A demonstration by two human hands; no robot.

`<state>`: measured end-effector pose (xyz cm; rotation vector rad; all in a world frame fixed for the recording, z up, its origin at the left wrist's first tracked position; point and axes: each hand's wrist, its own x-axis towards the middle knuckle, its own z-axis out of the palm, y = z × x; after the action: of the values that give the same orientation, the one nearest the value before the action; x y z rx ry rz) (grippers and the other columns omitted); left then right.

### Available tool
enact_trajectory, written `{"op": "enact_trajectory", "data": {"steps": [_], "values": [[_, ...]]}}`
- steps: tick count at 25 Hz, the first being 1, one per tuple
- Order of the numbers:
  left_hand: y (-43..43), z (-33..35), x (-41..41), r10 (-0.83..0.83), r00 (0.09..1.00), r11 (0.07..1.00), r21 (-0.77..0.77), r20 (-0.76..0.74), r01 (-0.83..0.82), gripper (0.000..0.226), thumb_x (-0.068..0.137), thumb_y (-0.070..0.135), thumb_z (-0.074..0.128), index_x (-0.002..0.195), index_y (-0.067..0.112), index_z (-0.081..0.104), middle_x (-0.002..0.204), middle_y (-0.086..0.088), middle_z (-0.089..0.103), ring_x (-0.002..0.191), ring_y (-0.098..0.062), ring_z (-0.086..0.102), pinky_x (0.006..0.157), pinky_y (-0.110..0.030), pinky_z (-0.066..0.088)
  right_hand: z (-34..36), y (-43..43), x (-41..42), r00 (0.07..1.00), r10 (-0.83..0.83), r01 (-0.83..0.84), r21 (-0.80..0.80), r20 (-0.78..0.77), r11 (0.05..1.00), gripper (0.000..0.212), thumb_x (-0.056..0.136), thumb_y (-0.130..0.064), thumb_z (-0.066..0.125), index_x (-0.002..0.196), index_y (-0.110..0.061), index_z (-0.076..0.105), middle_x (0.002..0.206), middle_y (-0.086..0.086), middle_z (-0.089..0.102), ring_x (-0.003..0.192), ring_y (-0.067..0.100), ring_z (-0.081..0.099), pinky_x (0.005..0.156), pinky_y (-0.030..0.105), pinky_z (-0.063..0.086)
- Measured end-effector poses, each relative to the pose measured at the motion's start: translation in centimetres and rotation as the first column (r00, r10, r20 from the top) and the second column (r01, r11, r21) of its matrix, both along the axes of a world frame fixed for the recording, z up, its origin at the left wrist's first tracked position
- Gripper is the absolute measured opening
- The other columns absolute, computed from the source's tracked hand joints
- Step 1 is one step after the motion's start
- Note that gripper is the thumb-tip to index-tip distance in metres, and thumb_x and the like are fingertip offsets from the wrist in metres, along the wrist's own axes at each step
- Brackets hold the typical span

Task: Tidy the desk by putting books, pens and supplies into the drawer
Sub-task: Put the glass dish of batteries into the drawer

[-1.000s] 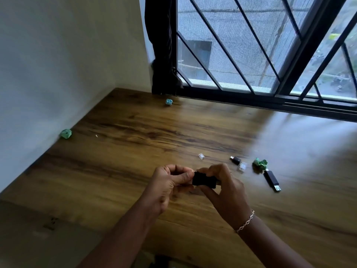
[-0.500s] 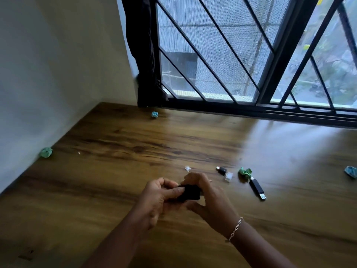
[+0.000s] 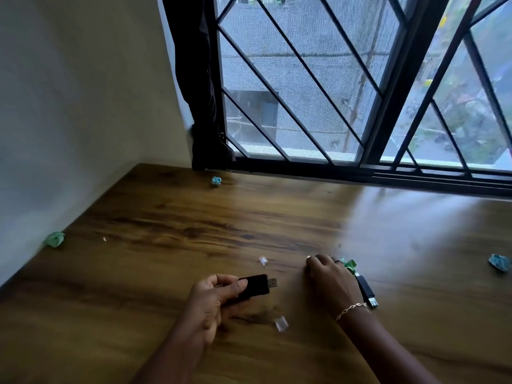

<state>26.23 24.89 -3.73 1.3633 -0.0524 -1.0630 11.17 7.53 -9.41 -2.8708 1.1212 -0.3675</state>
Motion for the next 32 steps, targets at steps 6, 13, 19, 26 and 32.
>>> {"op": "enact_trajectory", "data": {"steps": [6, 13, 19, 26, 32], "values": [[-0.7, -0.3, -0.3, 0.037, 0.999, 0.999, -0.021, -0.028, -0.038, 0.013, 0.079, -0.01, 0.061, 0.08, -0.001, 0.052, 0.087, -0.021, 0.062, 0.073, -0.031, 0.063, 0.045, -0.026, 0.056, -0.3, 0.2, -0.8, 0.991, -0.052, 0.059, -0.052, 0.127, 0.997, 0.035, 0.048, -0.005, 0.086, 0.076, -0.015, 0.068, 0.067, 0.006, 0.064, 0.059, 0.03, 0.062, 0.043, 0.032, 0.047], [-1.5, -0.7, -1.0, 0.072, 0.995, 0.996, -0.053, -0.064, -0.076, 0.013, 0.081, -0.009, 0.06, 0.081, 0.001, 0.052, 0.088, -0.02, 0.062, 0.077, -0.03, 0.062, 0.047, -0.024, 0.056, 3.8, 2.5, -1.4, 0.719, -0.509, -0.21, 0.846, 0.473, 0.489, 0.026, 0.083, 0.007, 0.06, 0.075, -0.015, 0.07, 0.085, 0.008, 0.068, 0.082, 0.018, 0.063, 0.068, 0.012, 0.052], [-1.3, -0.9, -1.7, 0.098, 0.995, 0.99, -0.103, 0.01, -0.096, 0.009, 0.079, -0.009, 0.061, 0.08, 0.0, 0.061, 0.082, -0.015, 0.066, 0.078, -0.026, 0.064, 0.058, -0.028, 0.058, 6.2, 5.7, -1.3, 0.685, -0.509, -0.344, 0.847, 0.521, 0.405, 0.012, 0.078, 0.003, 0.066, 0.072, -0.008, 0.066, 0.056, 0.004, 0.063, 0.049, 0.01, 0.06, 0.049, 0.021, 0.052], [-0.6, -0.3, -2.4, 0.131, 0.988, 0.984, -0.132, 0.083, -0.119, 0.012, 0.077, -0.011, 0.062, 0.078, 0.001, 0.064, 0.072, -0.008, 0.07, 0.067, -0.018, 0.069, 0.059, -0.027, 0.059, 5.9, 7.3, 0.0, 0.57, -0.559, -0.418, 0.798, 0.602, 0.434, 0.028, 0.078, 0.015, 0.06, 0.075, -0.011, 0.069, 0.062, 0.003, 0.07, 0.061, 0.012, 0.066, 0.062, 0.022, 0.056], [0.1, 0.0, -2.6, 0.126, 0.982, 0.983, -0.15, 0.139, -0.105, 0.012, 0.078, -0.011, 0.062, 0.081, 0.0, 0.065, 0.063, -0.002, 0.072, 0.063, -0.012, 0.07, 0.06, -0.026, 0.059, 5.7, 7.5, 0.4, 0.572, -0.507, -0.411, 0.76, 0.645, 0.504, 0.03, 0.078, 0.014, 0.061, 0.077, -0.015, 0.07, 0.062, 0.0, 0.07, 0.061, 0.009, 0.066, 0.059, 0.02, 0.054]]}}
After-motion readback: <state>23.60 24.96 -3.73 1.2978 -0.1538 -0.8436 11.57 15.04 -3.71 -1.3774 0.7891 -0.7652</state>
